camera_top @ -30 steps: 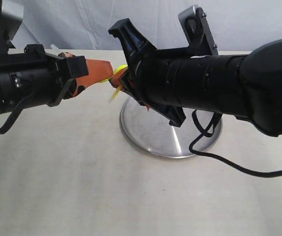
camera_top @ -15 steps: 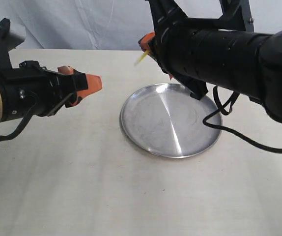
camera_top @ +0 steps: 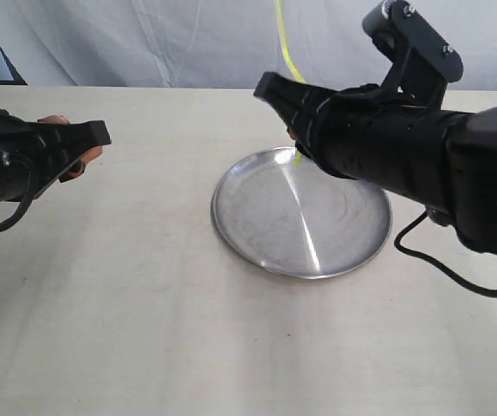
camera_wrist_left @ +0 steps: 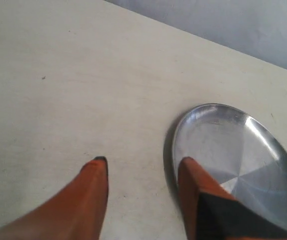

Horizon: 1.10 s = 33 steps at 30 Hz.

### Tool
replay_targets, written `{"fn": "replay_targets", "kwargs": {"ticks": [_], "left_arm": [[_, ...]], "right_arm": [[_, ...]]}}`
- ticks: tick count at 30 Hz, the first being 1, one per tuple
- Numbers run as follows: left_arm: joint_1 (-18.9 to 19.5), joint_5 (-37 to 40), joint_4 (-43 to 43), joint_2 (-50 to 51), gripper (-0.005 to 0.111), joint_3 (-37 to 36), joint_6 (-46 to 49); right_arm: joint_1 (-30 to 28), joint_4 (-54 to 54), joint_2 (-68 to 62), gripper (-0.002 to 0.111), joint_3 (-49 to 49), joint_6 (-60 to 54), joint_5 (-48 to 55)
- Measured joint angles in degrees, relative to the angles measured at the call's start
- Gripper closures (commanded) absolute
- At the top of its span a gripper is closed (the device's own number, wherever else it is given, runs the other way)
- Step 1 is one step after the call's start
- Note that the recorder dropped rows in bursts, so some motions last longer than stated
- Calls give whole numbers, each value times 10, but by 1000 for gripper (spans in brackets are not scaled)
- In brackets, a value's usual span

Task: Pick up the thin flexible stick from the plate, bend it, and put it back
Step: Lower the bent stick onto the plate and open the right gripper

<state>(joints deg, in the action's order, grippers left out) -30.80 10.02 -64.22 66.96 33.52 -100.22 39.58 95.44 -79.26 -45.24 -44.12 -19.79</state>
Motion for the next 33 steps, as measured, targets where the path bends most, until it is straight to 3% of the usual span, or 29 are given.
{"fn": "replay_targets", "kwargs": {"ticks": [4,15,21,24,33], "left_arm": [[0,3,2,-1,78,0,0],[0,6,9,-1,78,-10,0],[0,6,11,-1,78,-10,0],[0,6,11,-1,78,-10,0],[0,16,12,-1,78,-10,1]], "right_arm": [[0,34,-31,109,0,-117,-54],[0,45,-147,108,0,-223,-109],[0,45,-176,74,-16,-242,-140],[0,45,-192,63,-29,-244,-165],[0,46,-211,61,-61,-268,-186]]}}
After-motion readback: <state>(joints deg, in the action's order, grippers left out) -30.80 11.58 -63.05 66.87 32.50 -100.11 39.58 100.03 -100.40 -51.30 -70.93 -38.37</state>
